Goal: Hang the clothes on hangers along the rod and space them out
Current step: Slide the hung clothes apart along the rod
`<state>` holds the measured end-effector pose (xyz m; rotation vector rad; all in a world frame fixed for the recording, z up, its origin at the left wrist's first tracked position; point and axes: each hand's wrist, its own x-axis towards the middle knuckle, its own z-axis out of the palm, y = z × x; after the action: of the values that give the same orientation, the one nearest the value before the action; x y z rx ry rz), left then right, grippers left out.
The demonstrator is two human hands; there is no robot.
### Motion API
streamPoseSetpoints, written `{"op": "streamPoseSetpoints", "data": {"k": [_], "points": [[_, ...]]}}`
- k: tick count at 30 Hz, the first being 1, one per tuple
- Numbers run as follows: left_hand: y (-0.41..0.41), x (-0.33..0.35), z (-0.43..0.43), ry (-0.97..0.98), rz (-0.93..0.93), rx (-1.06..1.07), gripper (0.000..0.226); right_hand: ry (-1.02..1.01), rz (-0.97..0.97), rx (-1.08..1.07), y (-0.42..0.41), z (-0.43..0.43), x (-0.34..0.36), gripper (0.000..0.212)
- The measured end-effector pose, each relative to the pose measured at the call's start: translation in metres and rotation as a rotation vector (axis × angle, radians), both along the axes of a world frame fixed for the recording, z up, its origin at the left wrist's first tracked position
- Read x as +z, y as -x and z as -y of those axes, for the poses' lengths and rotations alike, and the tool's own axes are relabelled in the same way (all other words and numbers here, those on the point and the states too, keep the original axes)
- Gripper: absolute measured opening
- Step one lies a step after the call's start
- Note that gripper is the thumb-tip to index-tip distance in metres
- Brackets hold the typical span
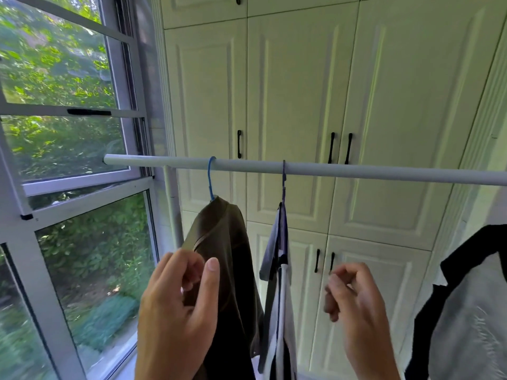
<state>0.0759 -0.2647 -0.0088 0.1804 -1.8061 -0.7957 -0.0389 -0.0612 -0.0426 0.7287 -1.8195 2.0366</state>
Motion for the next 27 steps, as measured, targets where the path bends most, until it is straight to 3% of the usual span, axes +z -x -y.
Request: {"op": "streamPoseSetpoints", "data": {"k": [2, 4, 9, 15, 19, 27], "points": [[0.0, 0.009, -0.029, 0.025, -0.023, -0.081, 0.027, 0.001, -0.026, -0.061, 0.002, -0.03, 0.009, 0.023], [0.004, 0.013, -0.058, 0.049, -0.021, -0.162, 0.025, 0.008, -0.066, -0.098, -0.002, -0.061, 0.022, 0.006], [0.024, 0.012, -0.132, 0.051, 0.016, -0.336, 0.023, -0.112, -0.117, -0.204, -0.021, -0.141, 0.045, 0.021], [0.047, 0.007, -0.229, -0.025, 0.1, -0.538, 0.022, -0.036, -0.166, -0.356, -0.046, -0.242, 0.053, 0.016], [0.069, 0.0, -0.284, -0.089, 0.198, -0.666, 0.021, -0.073, -0.108, -0.438, -0.039, -0.292, 0.04, 0.008], [0.141, -0.006, -0.375, -0.181, 0.462, -0.749, 0.024, -0.207, 0.091, -0.361, -0.039, -0.328, 0.019, 0.036]]}}
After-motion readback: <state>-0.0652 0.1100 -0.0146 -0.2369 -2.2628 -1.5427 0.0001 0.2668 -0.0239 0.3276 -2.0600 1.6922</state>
